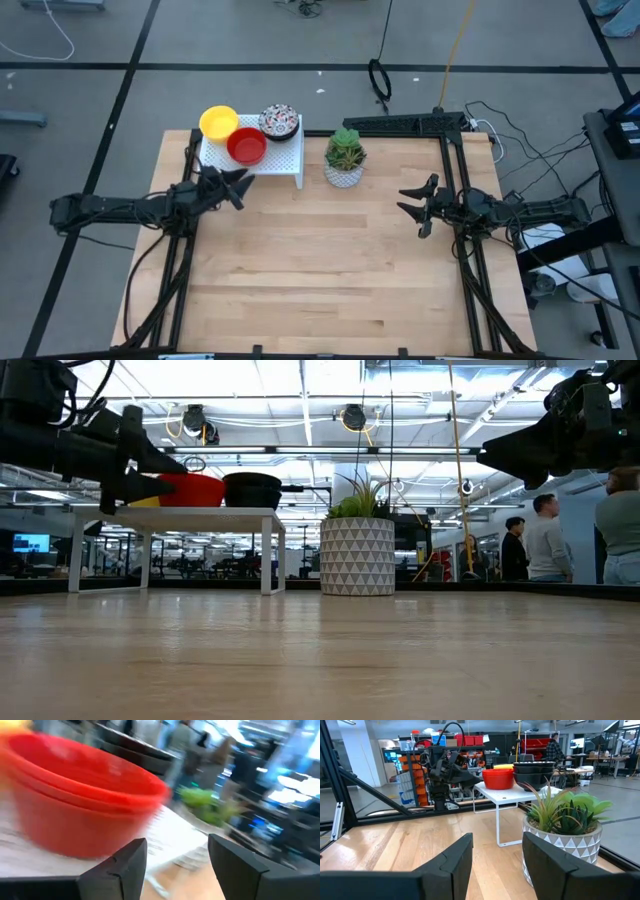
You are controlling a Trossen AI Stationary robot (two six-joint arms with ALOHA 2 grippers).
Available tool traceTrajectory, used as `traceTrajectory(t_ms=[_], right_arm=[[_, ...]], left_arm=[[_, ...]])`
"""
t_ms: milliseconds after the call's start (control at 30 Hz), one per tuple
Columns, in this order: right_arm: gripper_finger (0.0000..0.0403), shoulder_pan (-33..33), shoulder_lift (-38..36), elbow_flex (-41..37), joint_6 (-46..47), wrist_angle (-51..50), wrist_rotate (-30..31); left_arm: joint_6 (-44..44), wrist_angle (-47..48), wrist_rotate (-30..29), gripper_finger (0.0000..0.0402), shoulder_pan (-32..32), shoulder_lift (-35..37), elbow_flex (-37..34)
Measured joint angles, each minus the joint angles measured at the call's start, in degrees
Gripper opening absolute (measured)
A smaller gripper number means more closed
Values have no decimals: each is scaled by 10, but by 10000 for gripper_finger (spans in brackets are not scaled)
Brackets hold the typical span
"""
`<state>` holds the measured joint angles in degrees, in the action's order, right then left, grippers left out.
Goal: Pick & Place Mini bowls
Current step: Return to Home Position
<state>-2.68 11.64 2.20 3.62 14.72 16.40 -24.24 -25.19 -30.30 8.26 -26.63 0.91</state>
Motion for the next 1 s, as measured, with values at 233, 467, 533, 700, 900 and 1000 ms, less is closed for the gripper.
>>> traceTrajectory(t_ms=[233, 467, 533, 700, 900, 1000], right_arm=[[160, 0, 0, 0, 0, 0, 0], [160, 0, 0, 0, 0, 0, 0], [160, 0, 0, 0, 0, 0, 0], [160, 0, -10, 0, 0, -1, 0], [160, 0, -47, 0, 0, 0, 0], [160, 0, -73, 0, 0, 0, 0]], left_arm=[[5, 1, 123, 214, -10, 0, 0], [-2, 1, 137, 214, -9, 0, 0], [-3, 1, 137, 214, -9, 0, 0], [-2, 1, 137, 214, -9, 0, 0], [-2, 2, 137, 214, -9, 10, 0], [-1, 1, 137, 214, -9, 43, 0]])
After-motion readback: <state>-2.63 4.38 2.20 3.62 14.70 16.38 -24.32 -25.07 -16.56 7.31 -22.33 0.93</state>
